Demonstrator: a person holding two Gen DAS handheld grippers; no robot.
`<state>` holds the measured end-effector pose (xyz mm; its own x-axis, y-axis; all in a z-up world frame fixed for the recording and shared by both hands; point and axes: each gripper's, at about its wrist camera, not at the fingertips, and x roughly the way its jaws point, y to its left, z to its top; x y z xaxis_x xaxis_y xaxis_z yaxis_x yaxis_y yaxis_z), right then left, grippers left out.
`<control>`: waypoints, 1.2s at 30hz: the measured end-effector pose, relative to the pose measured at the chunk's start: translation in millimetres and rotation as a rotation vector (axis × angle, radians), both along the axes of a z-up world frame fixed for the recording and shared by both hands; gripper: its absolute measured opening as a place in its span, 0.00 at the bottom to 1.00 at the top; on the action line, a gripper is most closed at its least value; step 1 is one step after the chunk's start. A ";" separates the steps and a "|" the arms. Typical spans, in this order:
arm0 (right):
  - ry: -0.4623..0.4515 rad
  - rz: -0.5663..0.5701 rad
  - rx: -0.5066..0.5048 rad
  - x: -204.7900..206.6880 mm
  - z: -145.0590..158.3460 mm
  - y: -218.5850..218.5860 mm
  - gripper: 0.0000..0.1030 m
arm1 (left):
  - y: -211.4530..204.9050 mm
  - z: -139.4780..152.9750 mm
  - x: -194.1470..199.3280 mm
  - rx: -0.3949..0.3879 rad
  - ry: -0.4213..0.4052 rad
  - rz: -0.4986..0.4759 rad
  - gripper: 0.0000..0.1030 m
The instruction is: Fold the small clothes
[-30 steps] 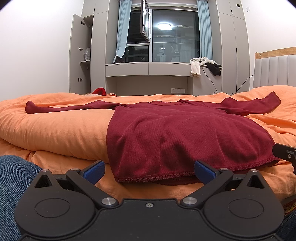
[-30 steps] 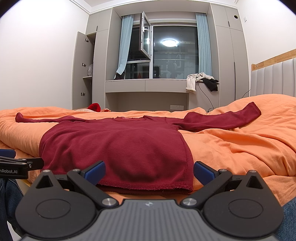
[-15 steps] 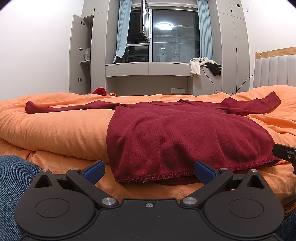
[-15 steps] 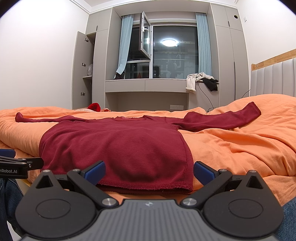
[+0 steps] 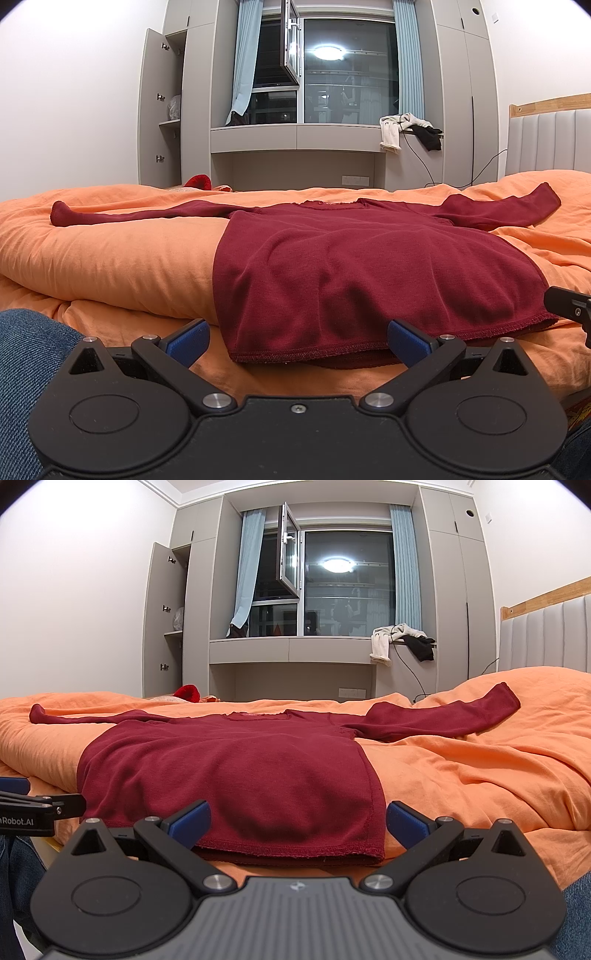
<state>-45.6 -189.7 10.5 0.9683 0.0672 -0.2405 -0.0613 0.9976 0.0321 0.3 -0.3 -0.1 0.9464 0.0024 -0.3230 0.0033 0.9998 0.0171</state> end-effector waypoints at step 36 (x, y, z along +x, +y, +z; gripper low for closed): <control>0.271 -0.095 -0.025 83.3 52.0 -24.5 1.00 | 1.5 45.7 95.8 -0.097 0.149 -0.045 0.99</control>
